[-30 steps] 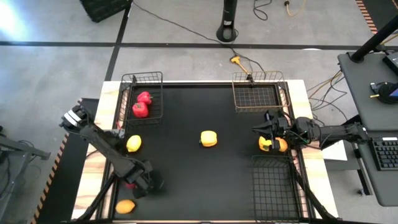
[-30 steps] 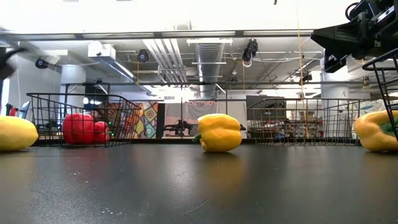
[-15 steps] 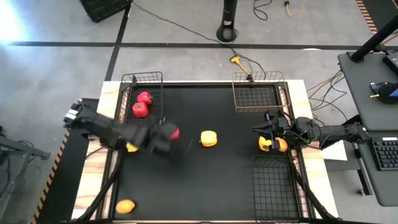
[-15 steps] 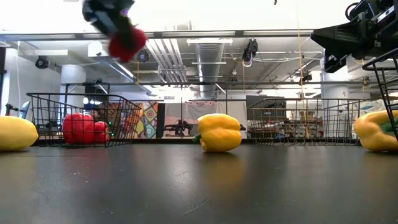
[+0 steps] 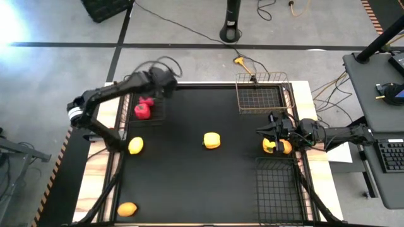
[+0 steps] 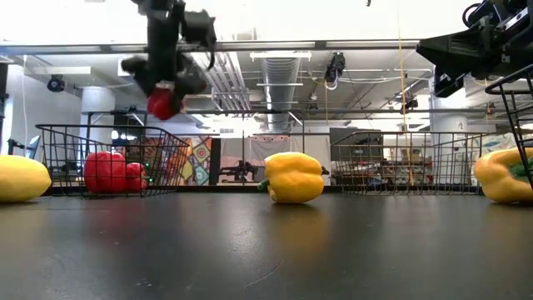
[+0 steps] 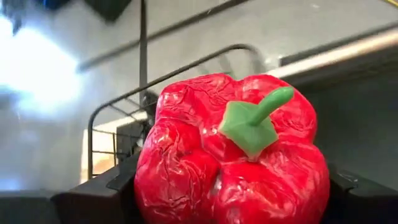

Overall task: Sort produce into baskets
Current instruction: Put the red bell pepper into the top black mesh basket

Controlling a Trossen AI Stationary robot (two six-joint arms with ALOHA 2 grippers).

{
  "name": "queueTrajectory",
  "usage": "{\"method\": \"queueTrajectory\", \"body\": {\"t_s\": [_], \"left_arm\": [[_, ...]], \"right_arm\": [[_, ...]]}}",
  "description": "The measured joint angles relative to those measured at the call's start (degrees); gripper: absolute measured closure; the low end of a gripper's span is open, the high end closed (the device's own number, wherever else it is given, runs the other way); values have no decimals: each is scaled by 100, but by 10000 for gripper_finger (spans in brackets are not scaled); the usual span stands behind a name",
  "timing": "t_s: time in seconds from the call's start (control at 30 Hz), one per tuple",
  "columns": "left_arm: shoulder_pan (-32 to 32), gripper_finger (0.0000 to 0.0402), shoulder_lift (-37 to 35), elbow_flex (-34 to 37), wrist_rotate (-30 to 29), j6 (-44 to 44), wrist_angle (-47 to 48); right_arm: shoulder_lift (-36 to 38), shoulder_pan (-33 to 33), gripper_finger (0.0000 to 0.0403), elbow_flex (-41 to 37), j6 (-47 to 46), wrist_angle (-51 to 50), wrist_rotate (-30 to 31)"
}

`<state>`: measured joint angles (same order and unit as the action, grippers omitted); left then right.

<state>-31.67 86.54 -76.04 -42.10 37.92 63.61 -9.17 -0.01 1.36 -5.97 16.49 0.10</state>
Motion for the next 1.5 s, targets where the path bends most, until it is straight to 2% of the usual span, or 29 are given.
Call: {"method": "queueTrajectory", "body": {"t_s": [0.17,0.27,0.4,0.7,1.17,1.5], "left_arm": [[-952,138,0,687,604,77,-1014],[-1191,138,0,1105,909,167,-1514],[-1299,137,2,1501,917,362,-1887],[-1418,132,28,1649,929,565,-1958],[-2005,130,20,1873,1192,713,-1981],[-2014,126,22,1887,1248,807,-1956]], "right_arm": [[0,-2,374,-2,0,0,0],[0,-1,374,-2,0,0,0],[0,-1,374,-2,0,-2,0],[0,0,374,-1,0,0,0],[0,-2,374,-2,0,-2,0],[0,-1,374,-2,0,0,1]]}}
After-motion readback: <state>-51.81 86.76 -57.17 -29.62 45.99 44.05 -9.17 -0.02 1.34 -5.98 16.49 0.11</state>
